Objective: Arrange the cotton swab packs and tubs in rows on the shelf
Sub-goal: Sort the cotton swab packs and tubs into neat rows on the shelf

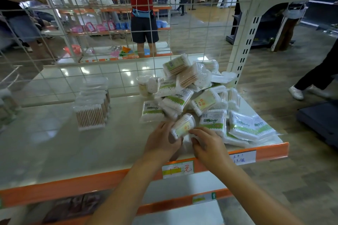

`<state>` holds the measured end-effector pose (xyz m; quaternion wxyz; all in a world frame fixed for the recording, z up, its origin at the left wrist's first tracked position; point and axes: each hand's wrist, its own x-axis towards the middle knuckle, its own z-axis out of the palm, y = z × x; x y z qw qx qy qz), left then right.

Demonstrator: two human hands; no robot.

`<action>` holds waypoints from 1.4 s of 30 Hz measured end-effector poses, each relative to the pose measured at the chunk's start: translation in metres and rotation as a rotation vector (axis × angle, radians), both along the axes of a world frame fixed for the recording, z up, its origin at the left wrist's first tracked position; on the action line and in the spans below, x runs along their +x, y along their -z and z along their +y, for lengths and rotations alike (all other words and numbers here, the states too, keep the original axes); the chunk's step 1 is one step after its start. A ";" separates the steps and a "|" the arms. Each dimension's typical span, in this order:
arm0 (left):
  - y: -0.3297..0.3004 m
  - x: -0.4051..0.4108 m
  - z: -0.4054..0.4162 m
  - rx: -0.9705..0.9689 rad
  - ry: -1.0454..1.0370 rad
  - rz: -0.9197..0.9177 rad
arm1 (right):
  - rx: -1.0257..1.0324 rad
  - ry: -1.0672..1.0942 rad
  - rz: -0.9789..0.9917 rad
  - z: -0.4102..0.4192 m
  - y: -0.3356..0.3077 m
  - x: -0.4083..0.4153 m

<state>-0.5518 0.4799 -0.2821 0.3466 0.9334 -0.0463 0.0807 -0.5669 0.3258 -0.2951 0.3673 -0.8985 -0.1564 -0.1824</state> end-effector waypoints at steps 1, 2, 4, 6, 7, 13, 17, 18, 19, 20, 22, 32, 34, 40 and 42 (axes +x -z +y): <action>0.000 -0.002 0.002 -0.028 0.003 0.015 | 0.031 -0.005 0.010 0.000 0.000 0.001; 0.000 -0.003 0.003 -0.062 0.002 0.030 | 0.064 -0.010 0.027 0.000 -0.001 0.001; -0.003 -0.006 0.006 -0.169 -0.019 0.064 | 0.127 -0.001 0.075 0.000 -0.003 -0.001; -0.004 -0.008 0.007 -0.313 -0.027 0.096 | 0.182 0.018 0.134 0.001 -0.007 -0.003; -0.006 -0.009 0.007 -0.397 -0.026 0.115 | 0.211 0.022 0.144 0.002 -0.009 -0.004; -0.015 -0.017 0.005 -0.819 -0.009 0.196 | 0.428 -0.004 0.256 0.010 -0.021 -0.009; -0.016 -0.022 0.010 -1.112 0.065 0.298 | 0.590 -0.083 0.354 0.017 -0.031 -0.014; -0.016 -0.023 0.011 -1.151 0.097 0.316 | 0.629 -0.103 0.364 0.020 -0.033 -0.014; -0.014 -0.024 0.013 -1.169 0.128 0.326 | 0.673 -0.129 0.366 0.022 -0.036 -0.014; -0.014 -0.026 0.015 -1.187 0.157 0.331 | 0.703 -0.148 0.366 0.024 -0.038 -0.013; -0.014 -0.028 0.017 -1.216 0.182 0.327 | 0.709 -0.150 0.362 0.029 -0.042 -0.010; -0.015 -0.026 0.064 -0.765 0.024 0.120 | 0.510 -0.048 0.213 0.064 -0.041 -0.006; -0.014 -0.027 0.082 -0.614 0.005 0.071 | 0.441 -0.040 0.153 0.075 -0.041 -0.006; -0.021 -0.041 0.138 -0.475 0.006 -0.033 | 0.350 -0.104 0.057 0.126 -0.048 -0.013; -0.021 -0.044 0.160 -0.483 -0.010 -0.029 | 0.308 -0.113 0.053 0.147 -0.050 -0.017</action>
